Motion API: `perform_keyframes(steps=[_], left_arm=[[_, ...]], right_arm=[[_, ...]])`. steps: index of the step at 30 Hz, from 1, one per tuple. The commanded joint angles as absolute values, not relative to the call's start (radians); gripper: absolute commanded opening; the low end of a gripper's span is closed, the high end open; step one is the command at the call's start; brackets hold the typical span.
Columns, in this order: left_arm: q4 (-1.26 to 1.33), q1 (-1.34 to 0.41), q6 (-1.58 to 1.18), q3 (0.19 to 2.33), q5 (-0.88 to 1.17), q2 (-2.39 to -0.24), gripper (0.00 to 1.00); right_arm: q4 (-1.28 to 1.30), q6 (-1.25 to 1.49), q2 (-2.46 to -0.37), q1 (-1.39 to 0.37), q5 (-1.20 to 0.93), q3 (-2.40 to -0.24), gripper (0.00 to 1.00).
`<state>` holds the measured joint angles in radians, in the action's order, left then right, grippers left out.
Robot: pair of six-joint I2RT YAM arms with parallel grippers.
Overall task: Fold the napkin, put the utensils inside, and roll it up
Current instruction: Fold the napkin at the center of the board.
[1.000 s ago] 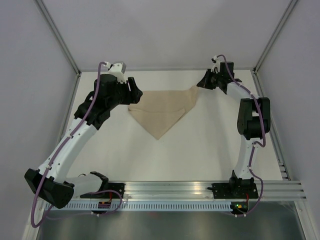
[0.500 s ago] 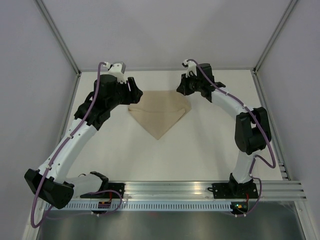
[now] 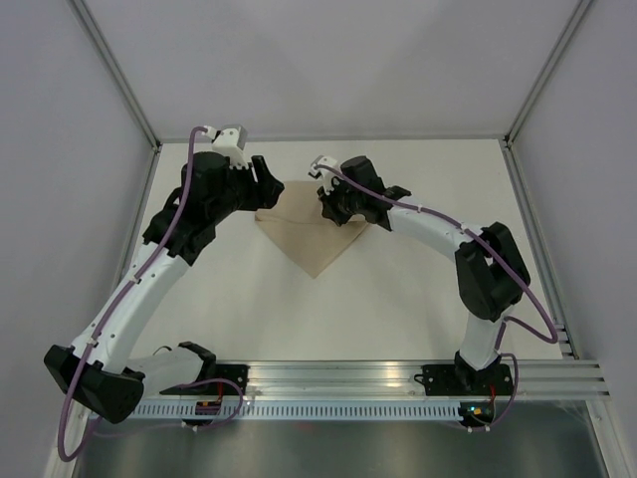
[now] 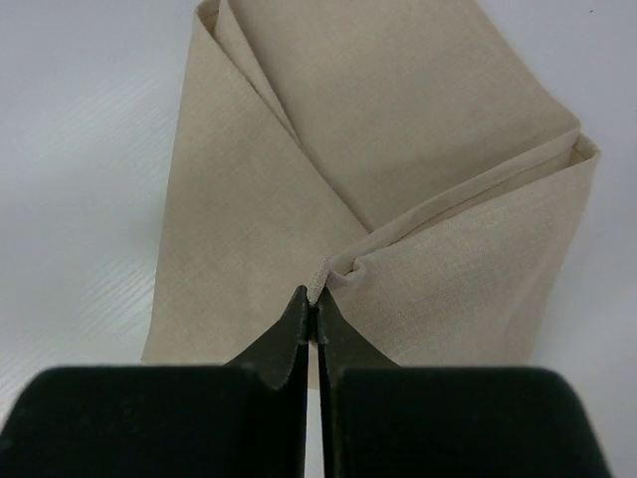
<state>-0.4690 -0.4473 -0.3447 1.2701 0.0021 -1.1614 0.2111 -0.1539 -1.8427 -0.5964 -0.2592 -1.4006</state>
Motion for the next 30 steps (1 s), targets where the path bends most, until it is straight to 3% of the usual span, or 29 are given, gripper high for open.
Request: perform_keyframes(steps=[1, 26, 30], left_arm=[[-0.439, -0.449, -0.377, 1.266, 0.017, -1.14, 0.64], [-0.436, -0.449, -0.379, 1.262, 0.031, -1.167, 0.64], [-0.431, -0.449, -0.379, 1.252, 0.034, -1.169, 0.64]], right_arm=[[0.23, -0.228, -1.787, -0.635, -0.206, -1.384, 0.03], [0.198, -0.342, -1.851, -0.788, -0.153, -1.227, 0.02], [0.192, -0.341, -1.859, -0.79, -0.16, -1.226, 0.06]])
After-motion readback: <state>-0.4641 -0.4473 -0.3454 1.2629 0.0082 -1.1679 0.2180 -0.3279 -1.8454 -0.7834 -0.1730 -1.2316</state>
